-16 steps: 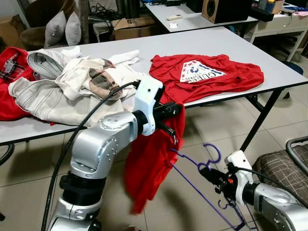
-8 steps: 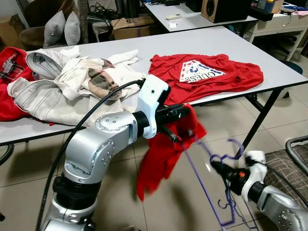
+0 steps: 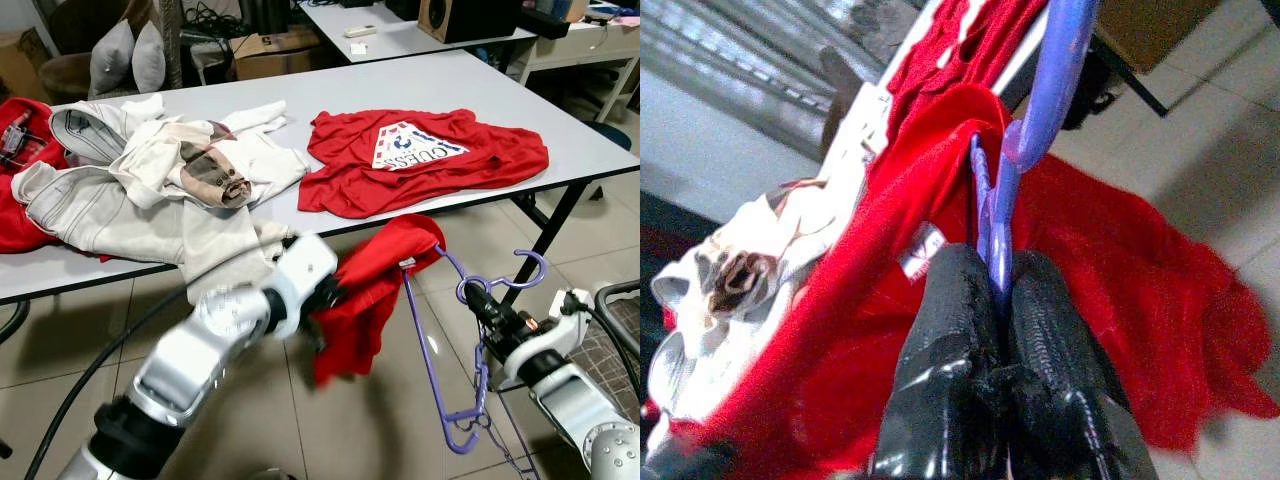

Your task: Hang hanger

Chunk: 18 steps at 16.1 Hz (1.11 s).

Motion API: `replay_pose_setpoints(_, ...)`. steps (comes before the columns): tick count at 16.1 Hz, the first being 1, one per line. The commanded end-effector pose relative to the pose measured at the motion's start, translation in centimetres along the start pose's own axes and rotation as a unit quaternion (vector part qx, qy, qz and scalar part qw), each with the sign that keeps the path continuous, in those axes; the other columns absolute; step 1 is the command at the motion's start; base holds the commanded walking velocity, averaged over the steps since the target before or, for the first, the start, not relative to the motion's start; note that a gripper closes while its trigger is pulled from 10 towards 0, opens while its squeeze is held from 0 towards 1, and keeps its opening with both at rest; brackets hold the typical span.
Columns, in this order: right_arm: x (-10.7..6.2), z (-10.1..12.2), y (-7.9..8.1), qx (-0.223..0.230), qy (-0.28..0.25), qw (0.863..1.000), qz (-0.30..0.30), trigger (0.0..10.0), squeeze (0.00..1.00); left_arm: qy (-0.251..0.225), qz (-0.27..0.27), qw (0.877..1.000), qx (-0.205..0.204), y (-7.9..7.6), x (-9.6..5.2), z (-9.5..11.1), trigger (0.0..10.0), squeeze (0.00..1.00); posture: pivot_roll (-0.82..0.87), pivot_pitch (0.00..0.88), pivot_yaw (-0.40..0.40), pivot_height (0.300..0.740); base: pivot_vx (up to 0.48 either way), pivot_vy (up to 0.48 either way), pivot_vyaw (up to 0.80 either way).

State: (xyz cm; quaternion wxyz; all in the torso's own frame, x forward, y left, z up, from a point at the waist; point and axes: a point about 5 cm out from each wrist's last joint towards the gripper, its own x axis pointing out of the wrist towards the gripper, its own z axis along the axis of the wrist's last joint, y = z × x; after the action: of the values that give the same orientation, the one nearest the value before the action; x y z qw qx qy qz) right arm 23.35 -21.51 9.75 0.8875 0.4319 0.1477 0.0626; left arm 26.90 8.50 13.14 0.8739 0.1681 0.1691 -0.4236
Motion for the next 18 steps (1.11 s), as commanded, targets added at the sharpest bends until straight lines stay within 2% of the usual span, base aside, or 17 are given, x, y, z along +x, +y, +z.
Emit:
replay_pose_setpoints(1, -0.1, 1.0, 0.0, 0.018, -0.025, 0.999, -0.044, 10.0, 0.0, 0.026, 0.006, 1.0, 0.01, -0.2, 0.2, -1.5, 10.0, 0.0, -0.02, 0.021, 0.069, 0.74, 0.0, 0.0, 0.0)
replay_pose_setpoints(2, -0.1, 0.6, -0.8, 0.023, -0.017, 0.995, -0.093, 10.0, 0.0, 0.033, 0.006, 0.999, 0.011, -0.4, 0.3, -2.0, 10.0, 0.0, -0.02, 0.023, 0.069, 0.74, 0.0, 0.0, 0.0)
replay_pose_setpoints(3, -0.6, 0.0, -3.3, 0.024, -0.013, 0.984, -0.177, 10.0, 0.0, 0.003, 0.003, 1.0, -0.015, -0.7, 0.4, -0.9, 10.0, 0.0, -0.01, 0.027, 0.067, 0.74, 0.0, 0.0, 0.0)
replay_pose_setpoints(4, -1.2, -0.9, -5.5, 0.051, -0.006, 0.972, -0.23, 10.0, 0.0, -0.036, 0.001, 0.999, -0.034, -0.6, 0.3, 0.5, 10.0, 0.0, -0.01, 0.027, 0.067, 0.74, 0.0, 0.0, 0.0)
replay_pose_setpoints(5, -1.3, -1.1, -5.9, 0.06, -0.003, 0.97, -0.237, 10.0, 0.0, -0.048, 0.001, 0.998, -0.036, -0.6, 0.2, 0.9, 10.0, 0.0, -0.01, 0.027, 0.067, 0.74, 0.0, 0.0, 0.0)
replay_pose_setpoints(6, -1.2, -2.0, -6.8, 0.056, 0.024, 0.968, -0.245, 10.0, 0.0, -0.118, 0.004, 0.991, -0.069, 0.0, -0.1, 3.6, 10.0, 0.0, 0.01, 0.038, 0.075, 0.74, 0.0, 0.0, 0.0)
replay_pose_setpoints(7, -1.0, -2.5, -7.2, 0.049, 0.042, 0.967, -0.248, 10.0, 0.0, -0.174, 0.004, 0.98, -0.094, 0.5, -0.4, 5.7, 10.0, 0.0, 0.01, 0.038, 0.075, 0.74, 0.0, 0.0, 0.0)
replay_pose_setpoints(18, -1.0, -2.5, -7.2, 0.049, 0.042, 0.967, -0.248, 10.0, 0.0, -0.174, 0.004, 0.98, -0.094, 0.5, -0.4, 5.7, 10.0, 0.0, 0.01, 0.038, 0.075, 0.74, 0.0, 0.0, 0.0)
